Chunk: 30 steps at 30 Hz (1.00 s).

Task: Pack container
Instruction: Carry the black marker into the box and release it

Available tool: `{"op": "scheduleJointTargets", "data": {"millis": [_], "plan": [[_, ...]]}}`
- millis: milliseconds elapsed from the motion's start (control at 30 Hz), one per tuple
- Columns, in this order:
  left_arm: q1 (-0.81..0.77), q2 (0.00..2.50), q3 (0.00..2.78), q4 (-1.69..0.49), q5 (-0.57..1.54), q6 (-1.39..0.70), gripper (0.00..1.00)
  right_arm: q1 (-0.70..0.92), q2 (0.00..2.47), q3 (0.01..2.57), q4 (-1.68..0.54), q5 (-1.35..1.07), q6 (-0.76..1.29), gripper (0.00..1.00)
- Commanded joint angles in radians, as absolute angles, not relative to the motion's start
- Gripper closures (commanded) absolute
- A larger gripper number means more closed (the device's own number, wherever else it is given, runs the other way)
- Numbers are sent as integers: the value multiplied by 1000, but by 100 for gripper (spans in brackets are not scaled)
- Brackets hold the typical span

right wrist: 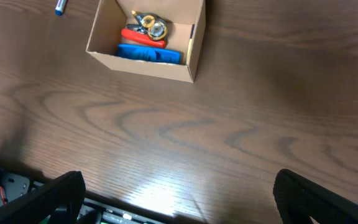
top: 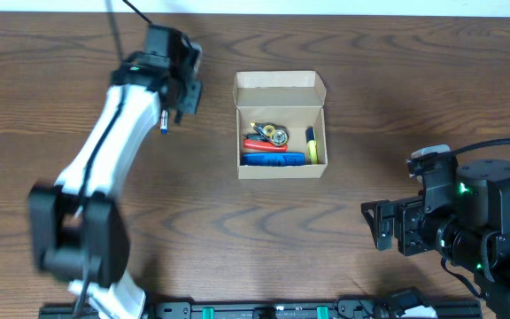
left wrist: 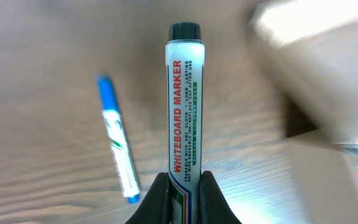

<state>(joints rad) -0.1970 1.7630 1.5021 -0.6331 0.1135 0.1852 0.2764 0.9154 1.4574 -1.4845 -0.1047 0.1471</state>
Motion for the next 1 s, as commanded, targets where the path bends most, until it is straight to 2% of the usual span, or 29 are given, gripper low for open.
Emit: {"op": "scheduleJointTargets", "data": {"millis": [0, 200, 367, 500, 967], "plan": [[-248, 1623, 1508, -649, 218, 319, 94, 283, 915, 1459, -1485, -109, 133, 1], [-415, 1542, 1508, -699, 290, 634, 94, 283, 915, 1459, -1485, -109, 133, 1], [-561, 1577, 1507, -756, 292, 918, 95, 283, 915, 1459, -1485, -109, 133, 1], [-625, 1634, 1507, -759, 281, 1053, 94, 283, 915, 1459, -1485, -109, 133, 1], [-634, 1877, 1507, -725, 266, 1134, 94, 283, 915, 1459, -1485, -109, 133, 1]]}}
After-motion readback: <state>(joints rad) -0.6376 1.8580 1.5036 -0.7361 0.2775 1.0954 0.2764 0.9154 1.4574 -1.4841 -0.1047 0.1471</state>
